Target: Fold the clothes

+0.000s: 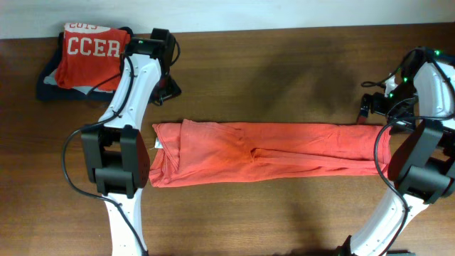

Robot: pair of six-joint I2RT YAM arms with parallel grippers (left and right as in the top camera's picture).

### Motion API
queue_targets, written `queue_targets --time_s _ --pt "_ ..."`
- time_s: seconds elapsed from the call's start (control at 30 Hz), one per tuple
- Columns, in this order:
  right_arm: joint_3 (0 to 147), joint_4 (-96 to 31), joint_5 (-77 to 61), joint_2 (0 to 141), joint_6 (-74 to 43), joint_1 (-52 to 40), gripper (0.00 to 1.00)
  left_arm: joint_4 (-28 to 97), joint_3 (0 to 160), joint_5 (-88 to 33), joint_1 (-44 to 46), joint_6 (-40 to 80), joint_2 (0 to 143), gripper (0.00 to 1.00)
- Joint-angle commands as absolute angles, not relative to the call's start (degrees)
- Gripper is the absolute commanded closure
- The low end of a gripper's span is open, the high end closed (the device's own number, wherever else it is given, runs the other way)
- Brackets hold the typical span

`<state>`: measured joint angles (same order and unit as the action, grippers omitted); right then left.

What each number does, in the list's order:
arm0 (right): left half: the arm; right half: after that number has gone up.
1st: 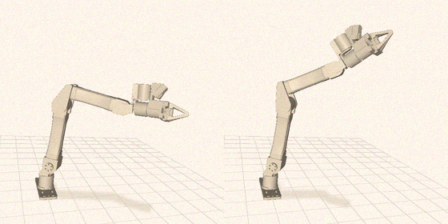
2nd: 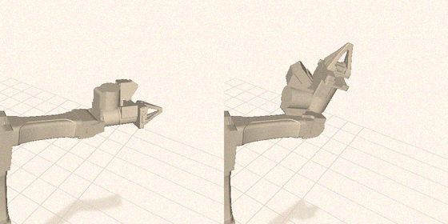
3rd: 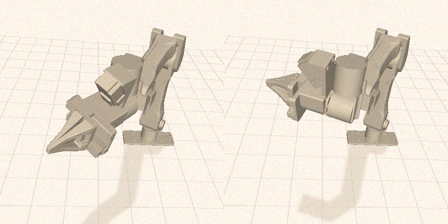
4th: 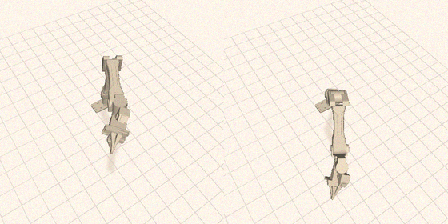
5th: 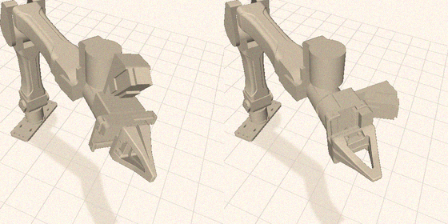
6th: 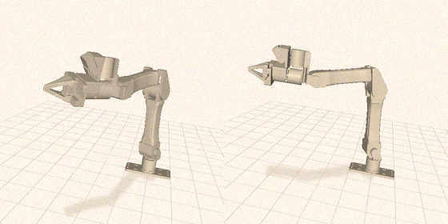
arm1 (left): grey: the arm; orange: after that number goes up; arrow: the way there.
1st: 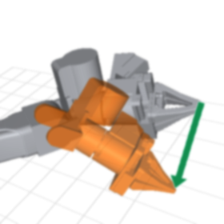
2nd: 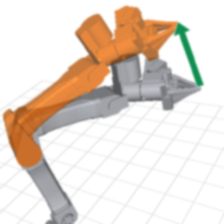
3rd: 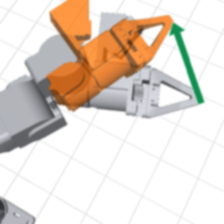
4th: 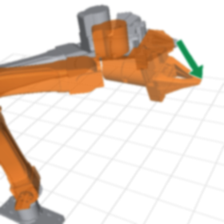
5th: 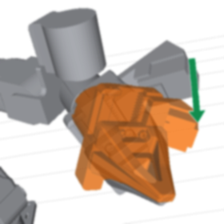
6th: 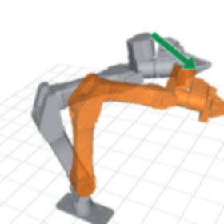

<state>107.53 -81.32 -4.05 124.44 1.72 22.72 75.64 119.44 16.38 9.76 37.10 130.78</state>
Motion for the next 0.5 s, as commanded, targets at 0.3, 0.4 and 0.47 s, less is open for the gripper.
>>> queue_targets --time_s 0.3,0.4,0.47 --pt "108.3 -81.3 -4.3 124.1 1.7 22.9 0.01 74.2 120.8 -8.1 9.4 -3.2 129.3 0.29" --pt "108.3 -81.3 -4.3 124.1 1.7 22.9 0.01 74.6 120.8 -8.2 9.4 -3.2 129.3 0.29" --pt "108.3 -81.3 -4.3 124.1 1.7 22.9 0.01 75.3 120.8 -8.1 9.4 -1.6 129.4 0.29"
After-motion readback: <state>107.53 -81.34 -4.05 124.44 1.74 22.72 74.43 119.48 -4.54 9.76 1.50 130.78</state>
